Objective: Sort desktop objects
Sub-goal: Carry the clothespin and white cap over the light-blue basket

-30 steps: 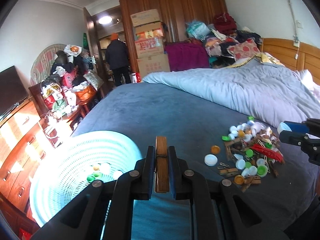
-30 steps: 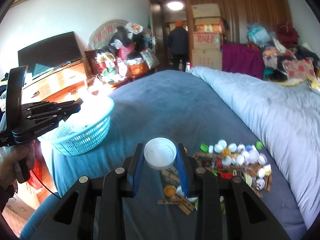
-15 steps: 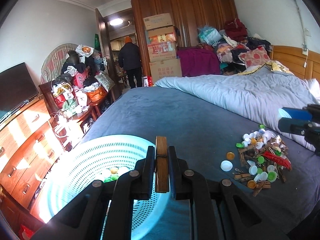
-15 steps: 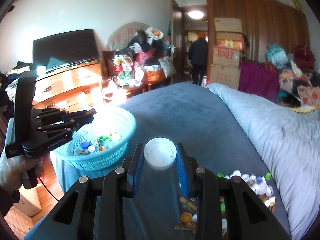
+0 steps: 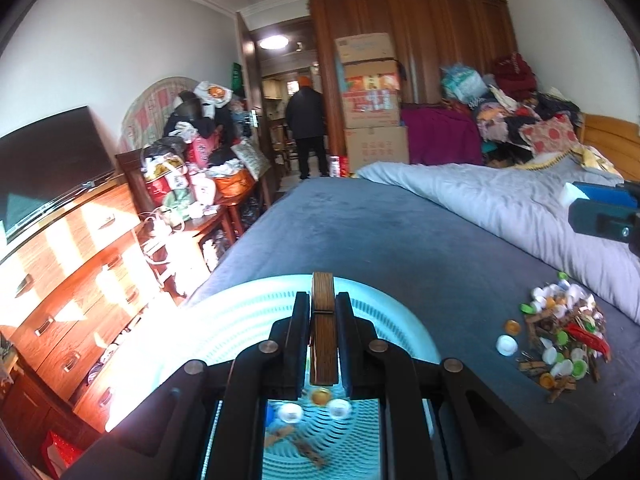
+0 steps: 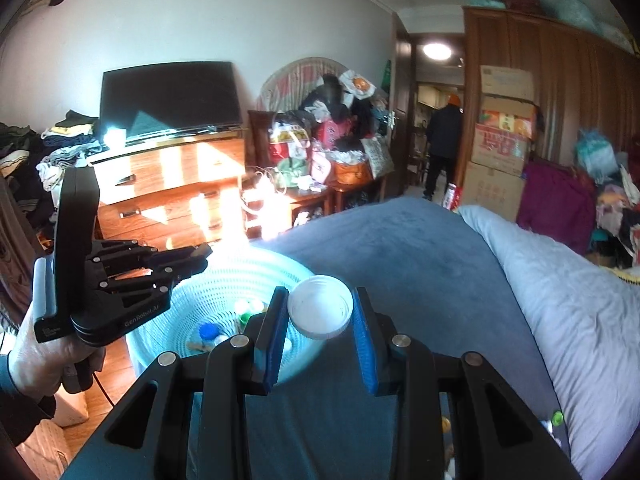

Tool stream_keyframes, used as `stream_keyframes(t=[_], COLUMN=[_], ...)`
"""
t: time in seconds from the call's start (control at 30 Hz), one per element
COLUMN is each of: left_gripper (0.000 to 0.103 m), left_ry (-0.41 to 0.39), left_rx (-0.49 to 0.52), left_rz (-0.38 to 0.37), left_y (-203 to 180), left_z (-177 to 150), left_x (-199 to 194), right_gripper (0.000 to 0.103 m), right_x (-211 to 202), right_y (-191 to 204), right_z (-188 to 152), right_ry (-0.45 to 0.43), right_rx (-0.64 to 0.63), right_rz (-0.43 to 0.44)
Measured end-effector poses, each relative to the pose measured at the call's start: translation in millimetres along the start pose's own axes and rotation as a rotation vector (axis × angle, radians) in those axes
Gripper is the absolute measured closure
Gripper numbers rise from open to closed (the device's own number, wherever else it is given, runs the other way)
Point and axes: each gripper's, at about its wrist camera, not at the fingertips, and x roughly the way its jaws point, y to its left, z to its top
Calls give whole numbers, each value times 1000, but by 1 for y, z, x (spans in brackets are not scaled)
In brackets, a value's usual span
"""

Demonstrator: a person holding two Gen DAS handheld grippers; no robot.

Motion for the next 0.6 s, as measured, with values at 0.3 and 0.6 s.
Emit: stream_keyframes(t=[0.3,0.6], left_gripper=[90,90], left_ry=[11,49], left_rx=[-22,5], left_rz=[62,84], left_y=[58,98], left_z=[21,51], left_x=[13,35], right_gripper=[73,73], right_x=[43,80], right_y=[30,26], right_z=[50,92], right_ry=[-7,25], right_rx=[-28,-6], right_rz=[64,108])
